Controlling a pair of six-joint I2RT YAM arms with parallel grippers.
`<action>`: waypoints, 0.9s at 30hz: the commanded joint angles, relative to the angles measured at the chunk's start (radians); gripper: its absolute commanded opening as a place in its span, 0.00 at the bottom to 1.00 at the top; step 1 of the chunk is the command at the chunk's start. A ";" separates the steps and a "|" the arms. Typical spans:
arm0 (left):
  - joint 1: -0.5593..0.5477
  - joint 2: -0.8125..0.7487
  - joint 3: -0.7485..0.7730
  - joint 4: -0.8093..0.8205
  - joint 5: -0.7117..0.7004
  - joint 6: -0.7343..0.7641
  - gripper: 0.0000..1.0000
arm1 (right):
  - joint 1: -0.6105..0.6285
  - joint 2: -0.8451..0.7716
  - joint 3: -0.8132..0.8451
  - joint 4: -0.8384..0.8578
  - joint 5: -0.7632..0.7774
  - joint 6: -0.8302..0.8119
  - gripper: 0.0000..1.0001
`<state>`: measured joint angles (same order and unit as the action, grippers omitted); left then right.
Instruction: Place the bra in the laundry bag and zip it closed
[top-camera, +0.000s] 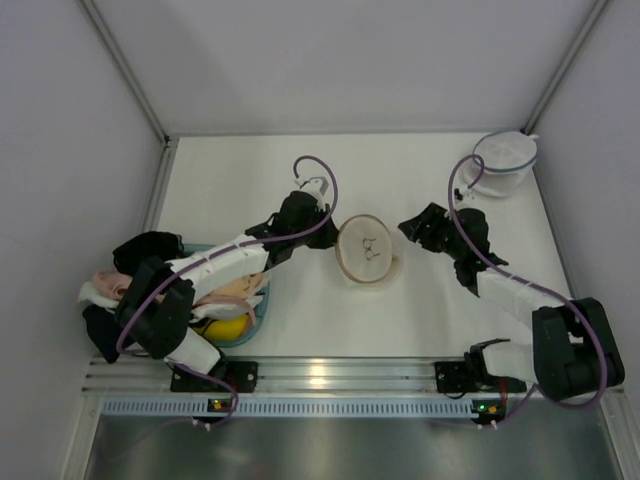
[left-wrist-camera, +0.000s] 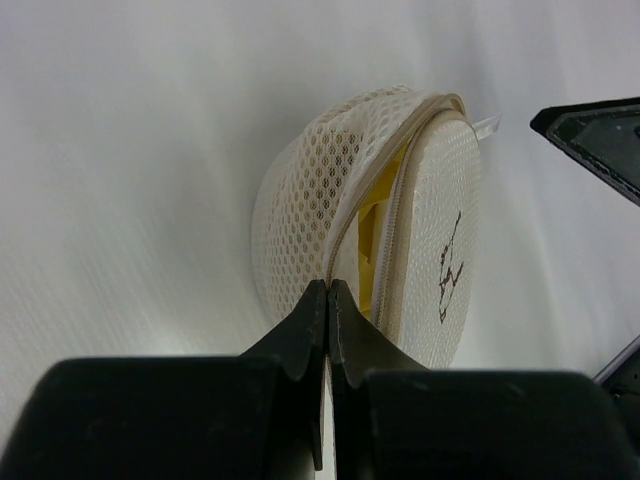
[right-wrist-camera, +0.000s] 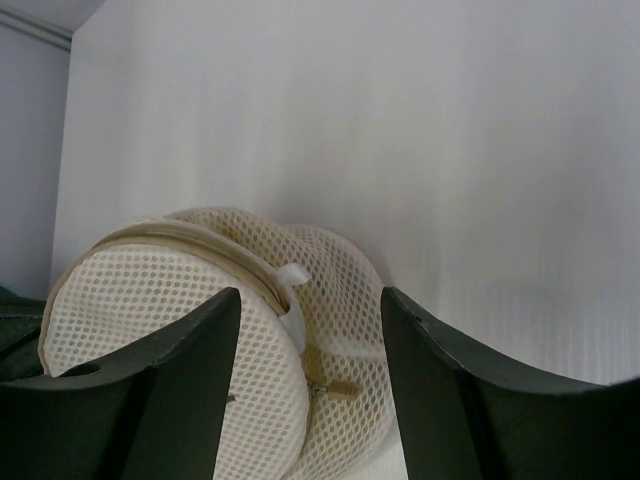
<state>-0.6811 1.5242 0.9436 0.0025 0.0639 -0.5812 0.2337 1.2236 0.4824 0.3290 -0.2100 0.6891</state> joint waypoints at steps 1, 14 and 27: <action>0.003 -0.001 -0.003 0.067 0.020 -0.005 0.00 | 0.013 0.065 0.028 0.205 0.003 0.030 0.58; 0.003 -0.002 0.000 0.070 0.019 0.001 0.00 | 0.070 0.200 0.096 0.260 0.003 0.055 0.49; 0.005 -0.012 0.001 0.070 0.010 0.007 0.00 | 0.119 0.215 0.150 0.102 0.110 0.020 0.41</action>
<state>-0.6811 1.5318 0.9421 0.0082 0.0811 -0.5804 0.3321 1.4559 0.5720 0.4625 -0.1493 0.7372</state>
